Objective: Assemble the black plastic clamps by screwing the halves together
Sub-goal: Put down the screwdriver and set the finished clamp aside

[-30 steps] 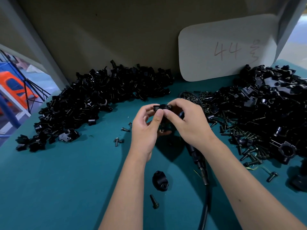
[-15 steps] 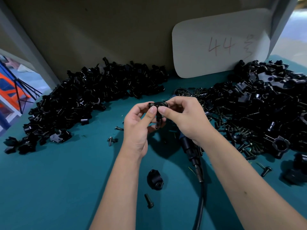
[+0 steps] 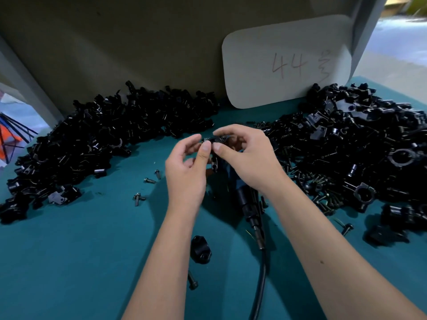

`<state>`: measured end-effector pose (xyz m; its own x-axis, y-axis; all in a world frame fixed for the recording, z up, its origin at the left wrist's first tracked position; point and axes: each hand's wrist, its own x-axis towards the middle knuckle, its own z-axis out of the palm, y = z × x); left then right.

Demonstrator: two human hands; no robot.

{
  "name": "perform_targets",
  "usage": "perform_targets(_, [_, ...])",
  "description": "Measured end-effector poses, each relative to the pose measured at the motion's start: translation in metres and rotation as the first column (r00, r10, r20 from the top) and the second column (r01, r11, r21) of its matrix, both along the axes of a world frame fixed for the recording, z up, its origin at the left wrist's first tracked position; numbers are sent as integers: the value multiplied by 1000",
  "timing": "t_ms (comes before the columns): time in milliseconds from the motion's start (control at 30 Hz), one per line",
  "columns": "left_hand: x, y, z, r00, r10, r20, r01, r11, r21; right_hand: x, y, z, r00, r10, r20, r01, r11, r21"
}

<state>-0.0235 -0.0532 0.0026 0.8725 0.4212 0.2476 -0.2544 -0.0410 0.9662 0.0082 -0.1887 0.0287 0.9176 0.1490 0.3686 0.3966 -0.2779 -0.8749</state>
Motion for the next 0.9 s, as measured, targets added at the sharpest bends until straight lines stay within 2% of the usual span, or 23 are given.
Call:
perform_targets(100, [-1,-18,8,999,-38,-3,38,998,-44,-2,-12,0,982,-185,29,186,983,-11])
perform_targets(200, [6,-50,23,988,-151,6,151,987,-59,-4,-39,5,946,-322,-28,323,943,76])
perform_targets(267, [13,-84,36,973,-231,-8,230,972,-46,-2,-73,14,911,-412,-28,413,909,63])
perform_targets(333, [23,-118,49,956,-292,-25,293,956,17,1,-111,25,852,-523,20,524,851,-31])
perform_targets(433, [42,-165,69,932,-359,-46,357,893,273,5,-163,46,772,-621,133,634,741,-221])
perform_targets(533, [61,-195,77,908,-397,-132,408,774,485,13,-202,62,746,-640,187,651,638,-412])
perform_targets(633, [75,-206,76,933,-344,-104,321,668,671,23,-232,76,746,-659,98,628,645,-436])
perform_targets(700, [83,-205,74,950,-312,-30,242,670,701,32,-243,80,745,-664,62,622,657,-426])
perform_targets(767, [92,-200,71,963,-270,8,197,719,666,48,-243,82,758,-648,79,608,656,-447])
perform_targets(900, [116,-184,68,985,-174,-19,151,789,596,98,-234,85,808,-584,80,530,661,-531])
